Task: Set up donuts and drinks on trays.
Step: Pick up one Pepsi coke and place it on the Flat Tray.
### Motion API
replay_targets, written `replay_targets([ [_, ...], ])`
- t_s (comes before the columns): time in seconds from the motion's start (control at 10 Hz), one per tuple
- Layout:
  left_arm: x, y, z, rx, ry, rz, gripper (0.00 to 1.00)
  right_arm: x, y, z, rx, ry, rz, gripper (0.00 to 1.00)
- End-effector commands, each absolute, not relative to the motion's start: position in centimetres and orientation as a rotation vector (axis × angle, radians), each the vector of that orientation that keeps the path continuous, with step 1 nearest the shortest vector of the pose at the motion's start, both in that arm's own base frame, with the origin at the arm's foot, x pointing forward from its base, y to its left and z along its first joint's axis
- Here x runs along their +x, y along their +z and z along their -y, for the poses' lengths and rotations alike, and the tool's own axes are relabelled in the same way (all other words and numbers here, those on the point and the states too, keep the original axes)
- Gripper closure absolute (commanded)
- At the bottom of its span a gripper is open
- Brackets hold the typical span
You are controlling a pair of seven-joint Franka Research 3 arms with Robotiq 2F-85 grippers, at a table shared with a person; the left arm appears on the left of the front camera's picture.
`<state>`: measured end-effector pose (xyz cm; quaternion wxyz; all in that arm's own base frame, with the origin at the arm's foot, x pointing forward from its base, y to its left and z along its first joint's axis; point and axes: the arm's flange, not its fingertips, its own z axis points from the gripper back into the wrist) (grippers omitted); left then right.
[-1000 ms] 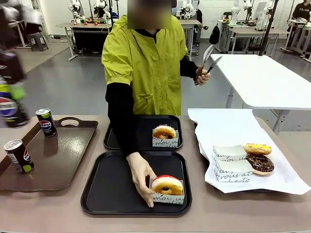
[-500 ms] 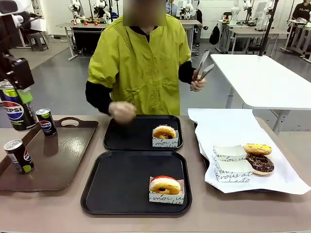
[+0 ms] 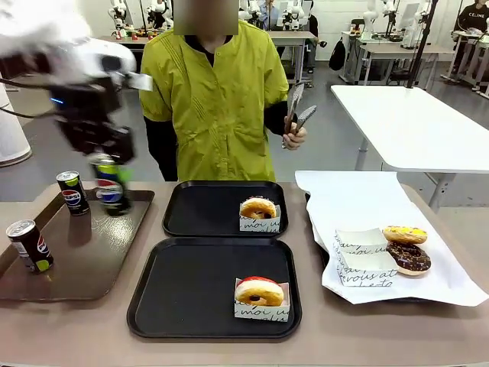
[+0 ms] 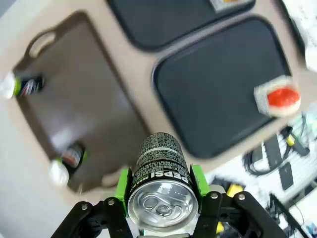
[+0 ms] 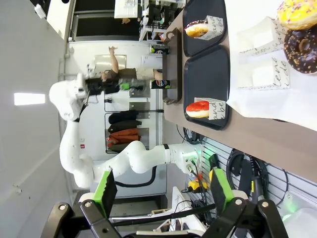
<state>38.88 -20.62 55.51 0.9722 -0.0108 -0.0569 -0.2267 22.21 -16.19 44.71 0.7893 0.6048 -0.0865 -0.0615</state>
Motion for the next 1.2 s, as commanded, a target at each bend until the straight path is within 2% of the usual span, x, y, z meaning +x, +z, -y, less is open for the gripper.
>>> replay_targets([
  [0.0,44.5,54.1,24.3,-0.014,-0.407,0.16,0.42,22.1,44.6,16.1,1.309,-0.129,0.189,0.0],
  [0.4,50.3,48.1,27.8,0.074,-0.353,0.192,0.42,22.1,44.6,16.1,1.309,-0.129,0.189,0.0],
  [0.5,50.3,47.6,27.3,0.073,-0.33,0.145,0.42,22.1,44.6,16.1,1.309,-0.129,0.189,0.0],
  [0.8,49.5,47.7,27.0,0.019,-0.392,0.177,0.42,22.1,44.6,16.1,1.309,-0.129,0.189,0.0],
  [1.1,53.3,43.6,28.8,0.032,-0.431,0.145,0.42,22.1,44.6,16.1,1.309,-0.129,0.189,0.0],
])
